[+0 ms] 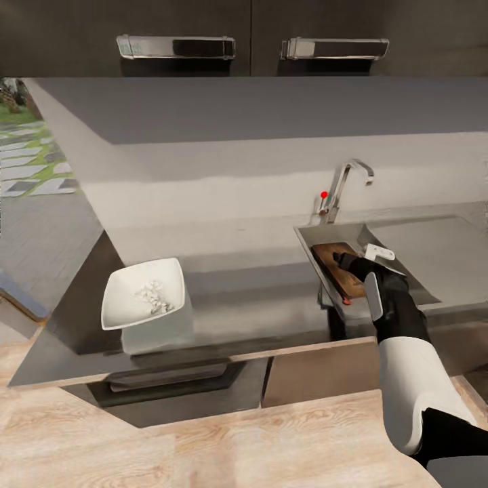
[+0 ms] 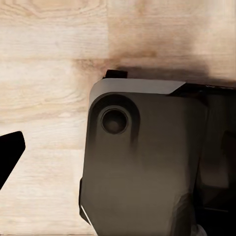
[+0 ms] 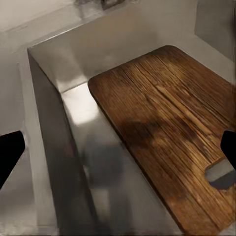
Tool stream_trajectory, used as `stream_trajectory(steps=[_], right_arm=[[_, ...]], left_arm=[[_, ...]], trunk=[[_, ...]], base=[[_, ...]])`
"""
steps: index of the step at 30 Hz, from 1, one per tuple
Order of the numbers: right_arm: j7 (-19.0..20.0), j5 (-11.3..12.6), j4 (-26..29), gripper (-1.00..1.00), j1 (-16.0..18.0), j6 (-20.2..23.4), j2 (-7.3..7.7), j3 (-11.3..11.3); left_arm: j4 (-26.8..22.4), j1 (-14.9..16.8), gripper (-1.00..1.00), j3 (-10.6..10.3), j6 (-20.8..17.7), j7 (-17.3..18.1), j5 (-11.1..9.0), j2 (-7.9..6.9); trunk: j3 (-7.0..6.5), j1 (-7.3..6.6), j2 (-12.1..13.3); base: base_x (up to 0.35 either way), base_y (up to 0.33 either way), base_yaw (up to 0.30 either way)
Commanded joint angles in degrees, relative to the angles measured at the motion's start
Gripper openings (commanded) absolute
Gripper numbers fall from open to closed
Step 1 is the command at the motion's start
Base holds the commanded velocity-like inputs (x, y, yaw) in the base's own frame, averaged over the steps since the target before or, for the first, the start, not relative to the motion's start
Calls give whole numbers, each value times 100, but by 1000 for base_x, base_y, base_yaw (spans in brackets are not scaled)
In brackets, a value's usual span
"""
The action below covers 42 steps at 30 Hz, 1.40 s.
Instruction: In the kitchen, take the Vidalia onion out of the sink, dice it on the chopping board with the paring knife, put the diced onion into the bowl on the countertop, then place both the paring knife and the chopping board into the sink.
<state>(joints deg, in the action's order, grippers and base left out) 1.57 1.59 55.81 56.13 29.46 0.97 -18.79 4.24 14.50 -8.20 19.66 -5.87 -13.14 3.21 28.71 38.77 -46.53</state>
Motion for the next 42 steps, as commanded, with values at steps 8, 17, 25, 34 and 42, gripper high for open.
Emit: stream_trajectory(steps=[8,17,25,34,42], right_arm=[[332,-626,505,100,2,12,-28,215],[849,-799,561,100,-2,7,-27,261],[879,-801,563,100,-3,7,-35,270],[887,-800,563,100,-6,7,-44,271],[889,-800,563,100,-6,10,-44,271]], left_arm=[[24,9,100,-47,38,-10,-40,4],[24,9,100,-49,38,-10,-40,11],[24,9,100,-46,38,-10,-40,5],[24,9,100,-43,38,-10,-40,4],[24,9,100,-46,38,-10,-40,4]], trunk=[[6,-3,-5],[6,-3,-5],[6,-3,-5],[6,-3,-5],[6,-3,-5]], base=[[-336,0,0],[-336,0,0],[-336,0,0],[-336,0,0],[-336,0,0]])
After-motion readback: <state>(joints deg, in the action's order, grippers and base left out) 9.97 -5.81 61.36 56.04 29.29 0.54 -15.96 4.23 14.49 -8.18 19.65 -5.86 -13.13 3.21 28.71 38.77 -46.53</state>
